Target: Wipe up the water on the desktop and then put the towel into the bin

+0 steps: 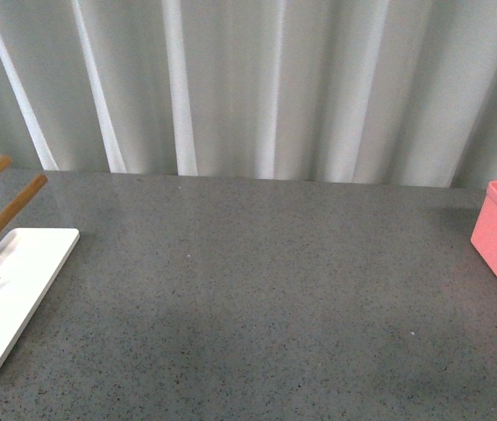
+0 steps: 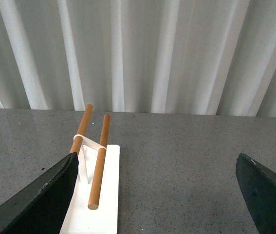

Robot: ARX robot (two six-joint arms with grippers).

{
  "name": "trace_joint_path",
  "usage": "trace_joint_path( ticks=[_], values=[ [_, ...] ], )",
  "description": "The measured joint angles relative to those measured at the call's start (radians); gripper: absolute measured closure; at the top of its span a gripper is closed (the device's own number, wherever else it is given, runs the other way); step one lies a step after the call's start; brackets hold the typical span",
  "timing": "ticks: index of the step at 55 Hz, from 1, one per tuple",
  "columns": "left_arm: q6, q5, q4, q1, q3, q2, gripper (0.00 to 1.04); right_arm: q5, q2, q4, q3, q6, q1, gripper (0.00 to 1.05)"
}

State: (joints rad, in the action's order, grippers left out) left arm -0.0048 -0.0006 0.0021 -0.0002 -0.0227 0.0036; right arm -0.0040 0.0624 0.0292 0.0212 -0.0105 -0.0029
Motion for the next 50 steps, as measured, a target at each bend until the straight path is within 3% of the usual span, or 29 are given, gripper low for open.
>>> trace_joint_path(
  ticks=[18, 26, 42, 45, 50],
  values=[
    [0.0, 0.0, 0.0, 0.0, 0.0, 0.0, 0.07, 0.003, -0.058, -0.027, 0.0, 0.0, 0.0, 1.01],
    [0.0, 0.0, 0.0, 0.0, 0.0, 0.0, 0.07, 0.003, -0.058, -0.028, 0.0, 0.0, 0.0, 0.66],
    [0.0, 0.0, 0.0, 0.0, 0.0, 0.0, 0.07, 0.003, -0.058, -0.028, 0.0, 0.0, 0.0, 0.13],
    [0.0, 0.0, 0.0, 0.0, 0.0, 0.0, 0.07, 0.003, -0.058, -0.028, 0.0, 0.002, 0.0, 0.05],
    [0.0, 0.0, 0.0, 0.0, 0.0, 0.0, 0.07, 0.003, -0.058, -0.028, 0.0, 0.001, 0.0, 0.08]
  ],
)
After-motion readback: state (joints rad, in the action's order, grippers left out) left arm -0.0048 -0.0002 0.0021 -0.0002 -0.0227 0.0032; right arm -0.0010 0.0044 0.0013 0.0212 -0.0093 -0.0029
